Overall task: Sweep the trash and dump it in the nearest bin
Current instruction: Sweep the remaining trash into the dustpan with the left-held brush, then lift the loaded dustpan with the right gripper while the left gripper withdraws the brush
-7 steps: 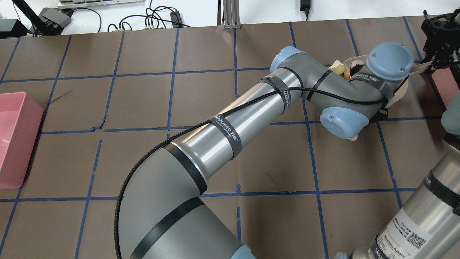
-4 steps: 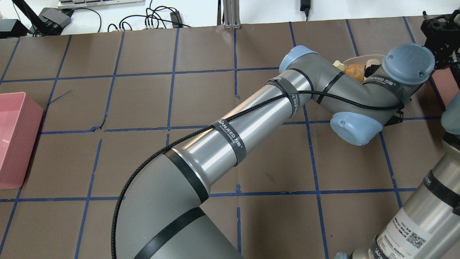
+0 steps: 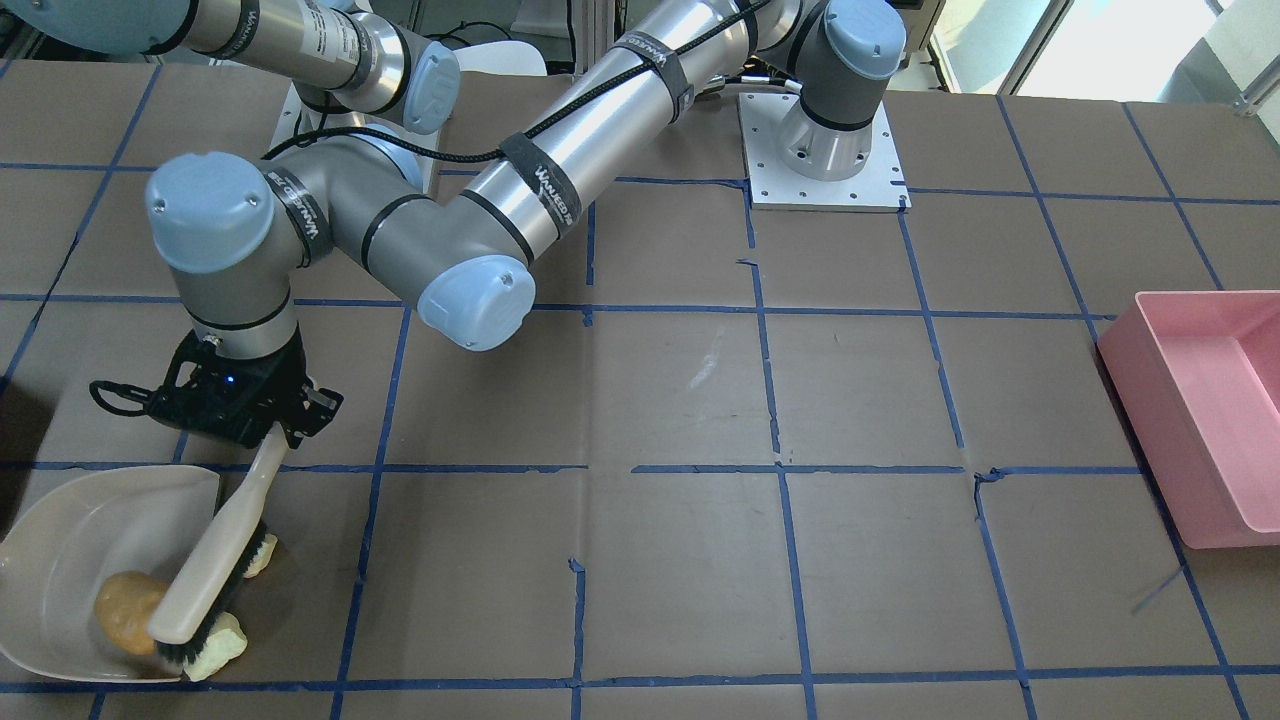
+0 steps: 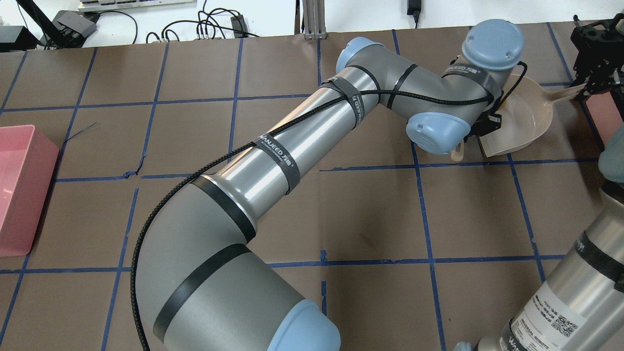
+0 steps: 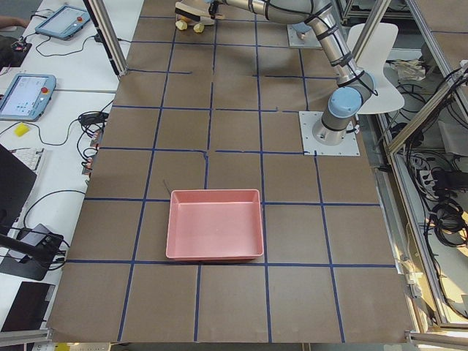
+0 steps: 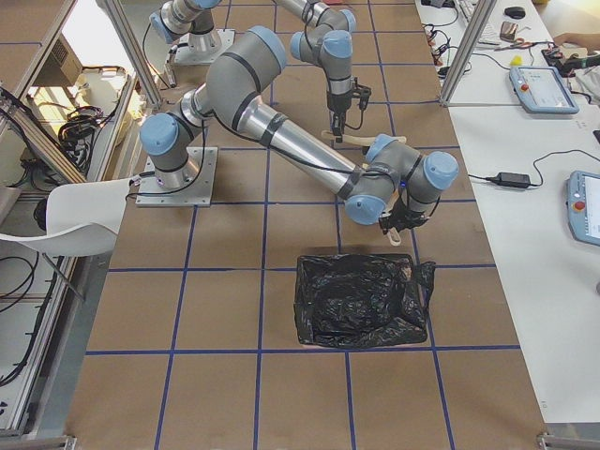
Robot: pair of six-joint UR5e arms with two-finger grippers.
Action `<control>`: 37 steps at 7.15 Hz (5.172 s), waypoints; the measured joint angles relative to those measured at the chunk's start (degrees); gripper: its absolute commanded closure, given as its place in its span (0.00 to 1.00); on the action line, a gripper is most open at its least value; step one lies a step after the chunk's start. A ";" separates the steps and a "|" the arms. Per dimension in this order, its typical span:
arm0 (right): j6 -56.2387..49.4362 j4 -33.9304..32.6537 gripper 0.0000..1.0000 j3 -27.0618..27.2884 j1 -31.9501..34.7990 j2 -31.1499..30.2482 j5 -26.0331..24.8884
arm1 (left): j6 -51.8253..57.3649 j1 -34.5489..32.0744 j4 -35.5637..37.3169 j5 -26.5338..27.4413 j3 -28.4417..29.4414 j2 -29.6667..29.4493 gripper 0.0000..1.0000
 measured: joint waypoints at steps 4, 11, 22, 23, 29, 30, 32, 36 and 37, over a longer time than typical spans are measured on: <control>-0.01 -0.49 1.00 0.69 0.69 -0.11 0.00 | -5.62 3.82 -0.01 -0.09 0.24 -3.58 0.98; 0.13 -0.58 1.00 0.91 1.74 -0.20 0.00 | -12.09 0.00 0.00 -3.39 0.32 -4.56 0.98; 0.54 0.02 1.00 1.70 3.38 0.08 2.91 | -9.81 -6.74 -0.25 -2.74 5.14 -3.17 0.97; 0.49 0.11 1.00 1.70 3.23 0.04 3.48 | -7.94 -6.87 -1.06 -2.43 4.12 -1.83 0.97; 0.19 10.66 1.00 0.84 -6.24 -2.58 19.06 | -3.02 3.52 -5.78 -1.76 -17.19 16.09 0.96; 0.18 15.01 1.00 0.55 -7.87 -4.62 23.23 | -3.56 5.18 -6.64 -1.67 -20.87 18.46 0.96; 1.00 20.05 1.00 0.24 -12.36 -7.74 27.98 | -6.63 7.26 -7.06 -1.64 -30.69 24.12 0.96; 3.43 23.42 1.00 -2.62 -31.73 -10.76 26.49 | -12.62 7.57 -6.94 -1.69 -52.26 38.28 0.97; 3.92 23.43 1.00 -5.80 -35.65 -9.37 24.26 | -13.72 7.36 -6.58 -1.79 -56.27 40.76 0.97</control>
